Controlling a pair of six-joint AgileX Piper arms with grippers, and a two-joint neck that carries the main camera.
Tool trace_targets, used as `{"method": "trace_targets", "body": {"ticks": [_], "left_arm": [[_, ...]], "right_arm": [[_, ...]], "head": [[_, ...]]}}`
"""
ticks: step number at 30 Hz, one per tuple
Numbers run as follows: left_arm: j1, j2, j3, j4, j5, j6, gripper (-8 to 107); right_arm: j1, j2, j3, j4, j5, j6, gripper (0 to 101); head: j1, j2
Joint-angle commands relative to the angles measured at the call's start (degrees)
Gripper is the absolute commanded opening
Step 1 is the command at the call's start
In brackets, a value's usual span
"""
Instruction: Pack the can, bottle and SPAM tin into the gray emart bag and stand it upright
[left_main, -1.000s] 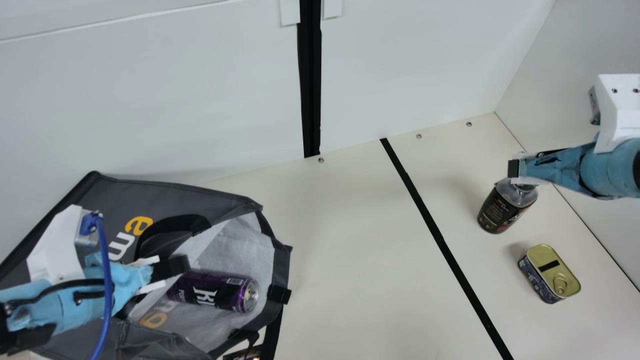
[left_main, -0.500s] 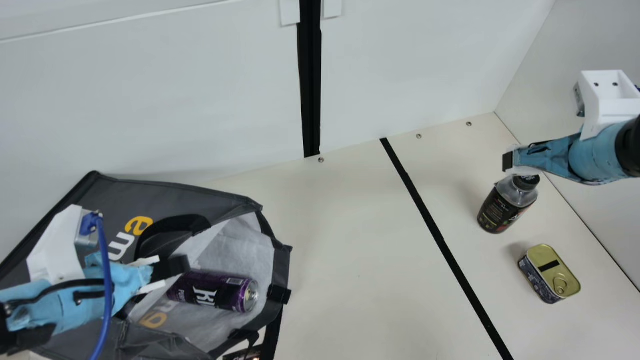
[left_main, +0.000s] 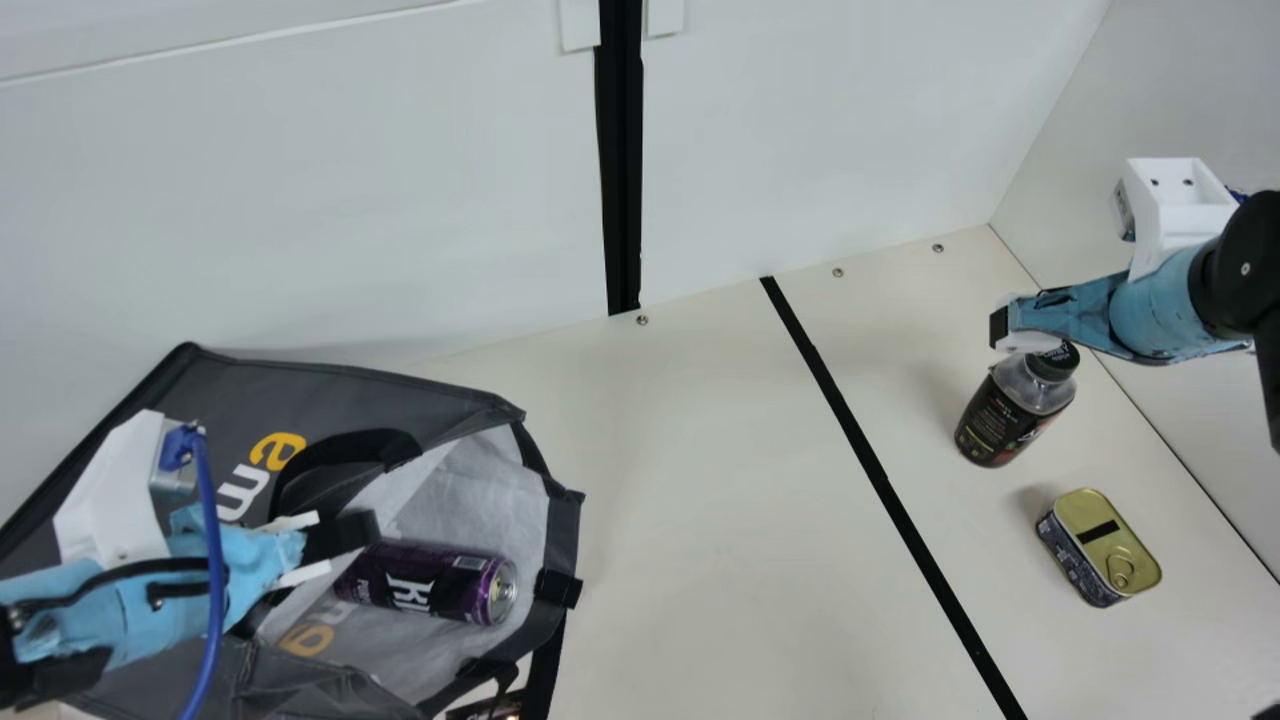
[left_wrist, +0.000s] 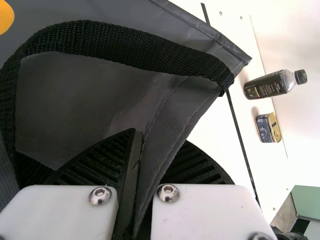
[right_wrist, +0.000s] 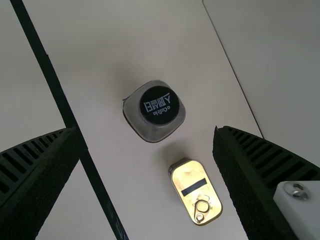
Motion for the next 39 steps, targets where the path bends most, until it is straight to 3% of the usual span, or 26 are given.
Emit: {"method": "trace_targets", "body": {"ticks": [1, 38, 39], "left_arm": [[0.0, 0.0, 0.0, 0.0, 0.0, 0.0, -8], [0.0, 0.0, 0.0, 0.0, 0.0, 0.0, -8], [0.0, 0.0, 0.0, 0.0, 0.0, 0.0, -8]], "right_arm": [[-0.2, 0.7, 0.0, 0.2, -0.2, -0.1, 95], [-1.9, 12.7, -2.3, 2.8, -2.9, -2.1, 95], [-1.9, 12.9, -2.4, 2.9, -2.9, -2.2, 88]], "head": [[-1.3, 0.0], [-1.3, 0.0], [-1.3, 0.0]]}}
